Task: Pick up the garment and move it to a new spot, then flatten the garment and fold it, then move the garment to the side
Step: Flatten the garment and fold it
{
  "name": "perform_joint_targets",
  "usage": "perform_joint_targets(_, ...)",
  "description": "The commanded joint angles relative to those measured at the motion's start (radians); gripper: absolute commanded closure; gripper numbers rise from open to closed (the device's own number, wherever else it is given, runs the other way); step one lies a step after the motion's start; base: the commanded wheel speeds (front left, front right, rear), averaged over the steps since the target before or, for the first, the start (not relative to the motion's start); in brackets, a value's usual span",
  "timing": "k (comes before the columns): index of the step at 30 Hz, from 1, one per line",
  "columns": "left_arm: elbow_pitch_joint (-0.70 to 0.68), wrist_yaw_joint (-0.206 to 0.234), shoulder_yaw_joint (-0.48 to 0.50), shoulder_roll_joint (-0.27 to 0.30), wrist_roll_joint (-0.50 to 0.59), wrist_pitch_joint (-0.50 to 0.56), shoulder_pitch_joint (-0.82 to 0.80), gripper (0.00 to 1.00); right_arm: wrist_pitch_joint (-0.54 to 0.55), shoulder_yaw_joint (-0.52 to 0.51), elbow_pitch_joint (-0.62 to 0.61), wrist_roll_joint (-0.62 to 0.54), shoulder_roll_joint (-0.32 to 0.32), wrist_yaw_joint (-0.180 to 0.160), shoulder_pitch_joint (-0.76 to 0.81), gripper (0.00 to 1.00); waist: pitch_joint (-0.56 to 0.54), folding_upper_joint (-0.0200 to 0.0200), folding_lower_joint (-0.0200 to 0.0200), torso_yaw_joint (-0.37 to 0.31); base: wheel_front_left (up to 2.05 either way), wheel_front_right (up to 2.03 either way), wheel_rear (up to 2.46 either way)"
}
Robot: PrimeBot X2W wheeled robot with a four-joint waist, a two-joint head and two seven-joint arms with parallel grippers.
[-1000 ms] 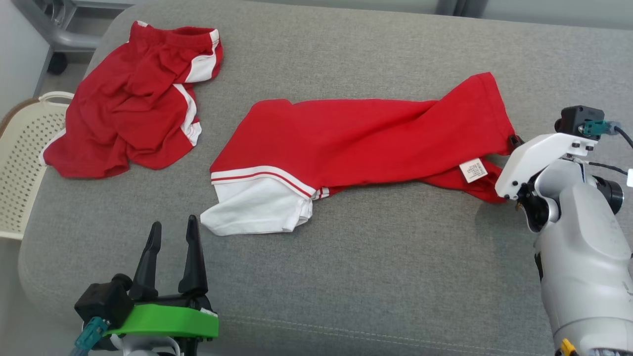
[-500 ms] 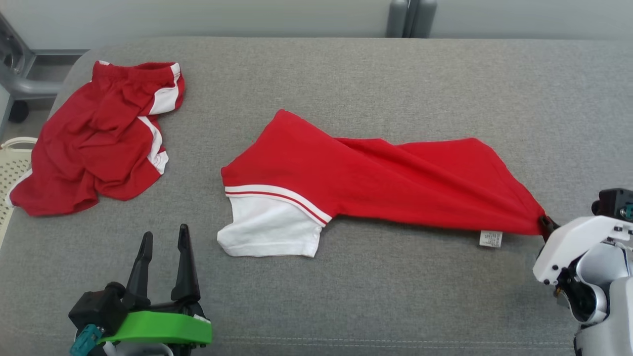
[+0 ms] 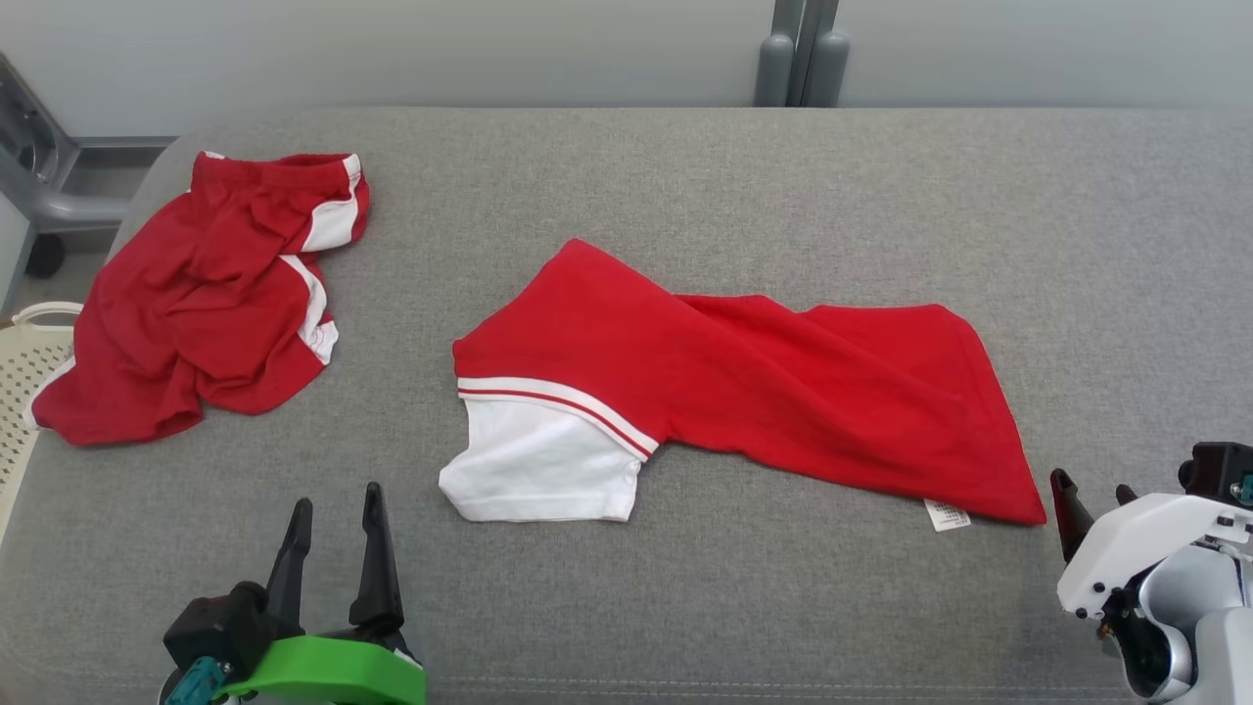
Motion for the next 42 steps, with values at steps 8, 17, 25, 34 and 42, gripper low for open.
perform_joint_targets(8,0.026,0.015,0.035,0.003,0.007,0.0,0.053,0.0,-0.29,0.075,0.001,0.12,-0.002,0.0,0.074,0.0,-0.087,0.0,0.0,0.0,0.0,0.0,0.0)
perform_joint_targets(17,0.054,0.039,0.037,0.028,0.055,0.0,0.073,0.0,-0.472,0.194,0.022,0.098,-0.003,0.0,0.136,0.0,-0.134,0.0,0.0,-0.004,0.0,0.0,0.0)
perform_joint_targets(25,0.061,0.051,0.028,0.056,0.087,0.001,0.088,0.0,-0.563,0.227,0.01,0.013,-0.003,0.0,0.181,0.0,-0.155,0.0,0.0,-0.004,0.0,0.0,0.0)
perform_joint_targets(34,0.061,0.075,0.015,0.077,0.138,0.001,0.111,0.0,-0.601,0.237,0.036,-0.049,-0.003,0.0,0.195,0.0,-0.152,0.0,0.0,-0.009,0.0,0.0,0.0)
perform_joint_targets(42,0.048,0.065,-0.01,0.1,0.167,0.001,0.132,0.0,-0.619,0.312,-0.002,-0.16,-0.003,0.0,0.219,0.0,-0.152,0.0,0.0,-0.007,0.0,0.0,0.0)
